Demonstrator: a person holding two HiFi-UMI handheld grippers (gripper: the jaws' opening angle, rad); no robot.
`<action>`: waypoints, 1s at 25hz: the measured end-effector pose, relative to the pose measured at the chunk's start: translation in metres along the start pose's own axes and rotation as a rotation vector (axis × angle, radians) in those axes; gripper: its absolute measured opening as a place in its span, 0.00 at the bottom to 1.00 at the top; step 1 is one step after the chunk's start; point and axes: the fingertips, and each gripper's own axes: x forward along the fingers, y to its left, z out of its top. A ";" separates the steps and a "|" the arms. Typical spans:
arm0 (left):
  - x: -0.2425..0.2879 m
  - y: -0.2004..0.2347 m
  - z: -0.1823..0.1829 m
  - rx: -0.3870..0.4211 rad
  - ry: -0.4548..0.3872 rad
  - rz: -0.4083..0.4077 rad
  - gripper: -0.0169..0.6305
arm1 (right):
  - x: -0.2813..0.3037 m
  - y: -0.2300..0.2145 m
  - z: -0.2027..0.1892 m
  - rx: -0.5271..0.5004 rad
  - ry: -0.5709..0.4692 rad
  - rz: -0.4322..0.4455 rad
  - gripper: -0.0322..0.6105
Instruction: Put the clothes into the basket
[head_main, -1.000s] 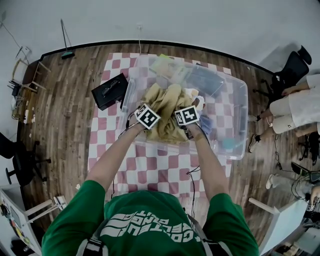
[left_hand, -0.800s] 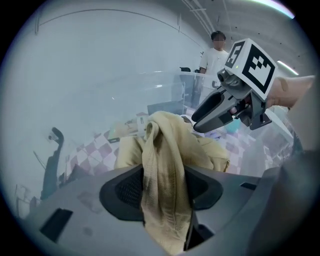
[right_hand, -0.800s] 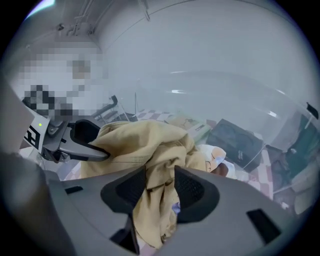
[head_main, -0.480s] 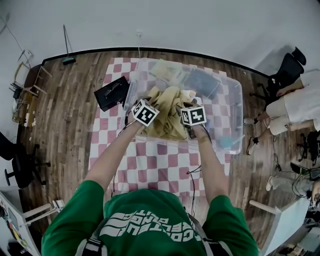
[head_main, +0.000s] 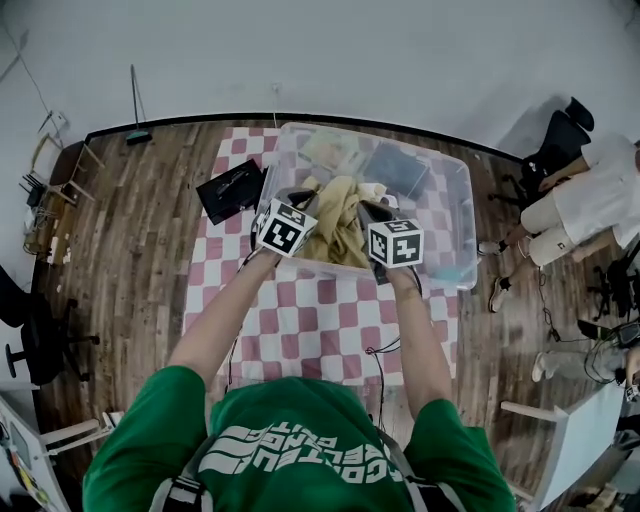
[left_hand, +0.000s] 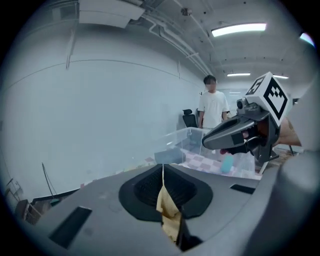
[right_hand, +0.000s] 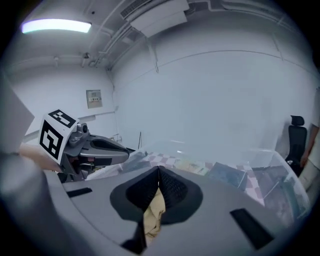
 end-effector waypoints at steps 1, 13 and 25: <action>-0.010 -0.005 0.006 -0.002 -0.024 -0.014 0.04 | -0.011 0.008 0.004 -0.001 -0.023 0.004 0.07; -0.138 -0.090 -0.021 -0.019 -0.174 -0.180 0.03 | -0.127 0.123 -0.036 -0.030 -0.139 0.003 0.06; -0.210 -0.146 -0.082 -0.063 -0.172 -0.204 0.03 | -0.178 0.181 -0.124 -0.022 -0.094 -0.008 0.06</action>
